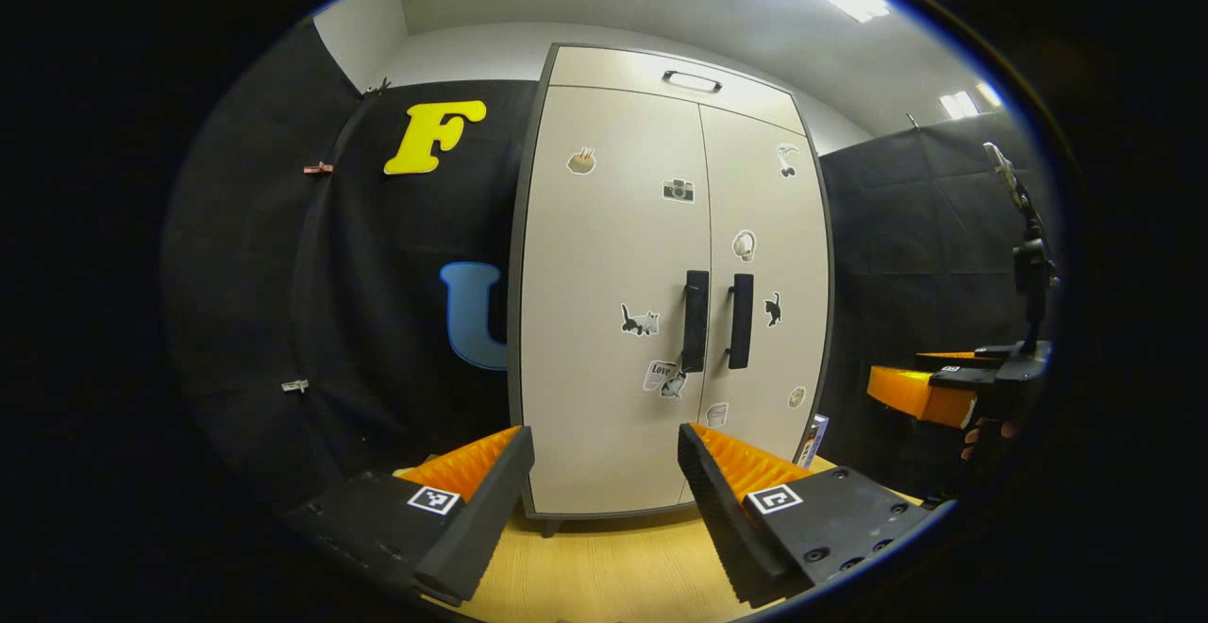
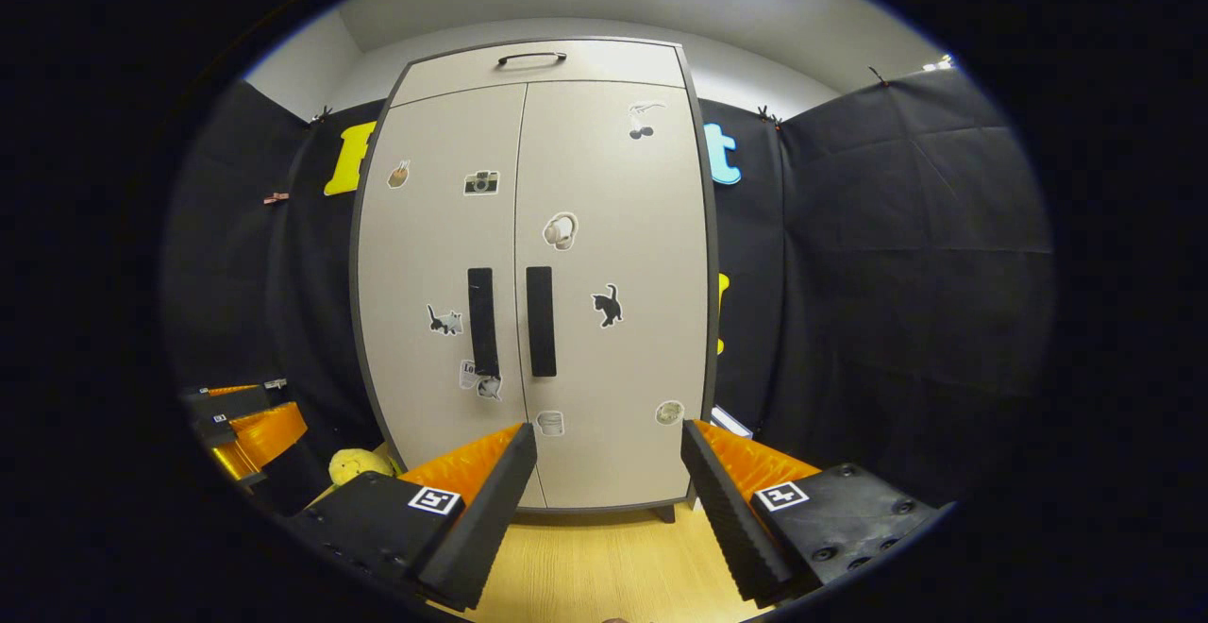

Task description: Open the right door of the double-door shoe cabinet with the right hand, and open the left door with the left hand.

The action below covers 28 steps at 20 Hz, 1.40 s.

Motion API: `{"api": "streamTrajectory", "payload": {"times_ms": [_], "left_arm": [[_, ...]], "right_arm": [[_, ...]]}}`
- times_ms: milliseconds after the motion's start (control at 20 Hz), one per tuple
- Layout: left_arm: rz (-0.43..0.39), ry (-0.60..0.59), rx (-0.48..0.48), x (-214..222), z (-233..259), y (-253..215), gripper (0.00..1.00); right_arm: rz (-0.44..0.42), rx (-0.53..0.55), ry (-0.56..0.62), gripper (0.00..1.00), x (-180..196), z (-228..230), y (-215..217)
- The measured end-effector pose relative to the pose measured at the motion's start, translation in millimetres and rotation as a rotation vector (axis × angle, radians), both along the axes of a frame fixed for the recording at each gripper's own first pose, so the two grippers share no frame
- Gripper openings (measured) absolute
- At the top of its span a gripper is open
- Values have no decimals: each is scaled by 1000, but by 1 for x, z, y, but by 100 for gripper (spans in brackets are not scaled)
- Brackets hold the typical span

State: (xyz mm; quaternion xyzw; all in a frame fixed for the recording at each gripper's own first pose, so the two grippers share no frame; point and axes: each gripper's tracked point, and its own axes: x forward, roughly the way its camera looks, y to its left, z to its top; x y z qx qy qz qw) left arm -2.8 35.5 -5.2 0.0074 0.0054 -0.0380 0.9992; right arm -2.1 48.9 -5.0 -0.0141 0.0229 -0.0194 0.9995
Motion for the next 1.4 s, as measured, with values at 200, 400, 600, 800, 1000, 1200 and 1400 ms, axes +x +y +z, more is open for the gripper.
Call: {"api": "streamTrajectory", "payload": {"times_ms": [200, 400, 600, 800, 1000, 1200, 1400], "left_arm": [[37, 7, 9, 7, -2, 4, 95], [67, 22, -9, 14, -6, 5, 95], [103, 34, 1, 18, -11, 9, 95], [132, 48, -3, 20, -16, 12, 95], [157, 74, -34, 24, -25, 20, 95], [193, 105, -44, 17, -39, 32, 95], [215, 100, -22, 14, -35, 40, 95]], "right_arm": [[55, 15, 13, 97, 29, 5, 14], [130, 31, 8, 97, 65, 25, 30], [172, 23, 16, 97, 110, 36, 44], [164, 9, 15, 97, 160, 39, 52], [164, -2, 37, 97, 198, 31, 63], [156, -22, 48, 98, 221, 25, 72], [129, -14, 47, 87, 230, 22, 71]]}}
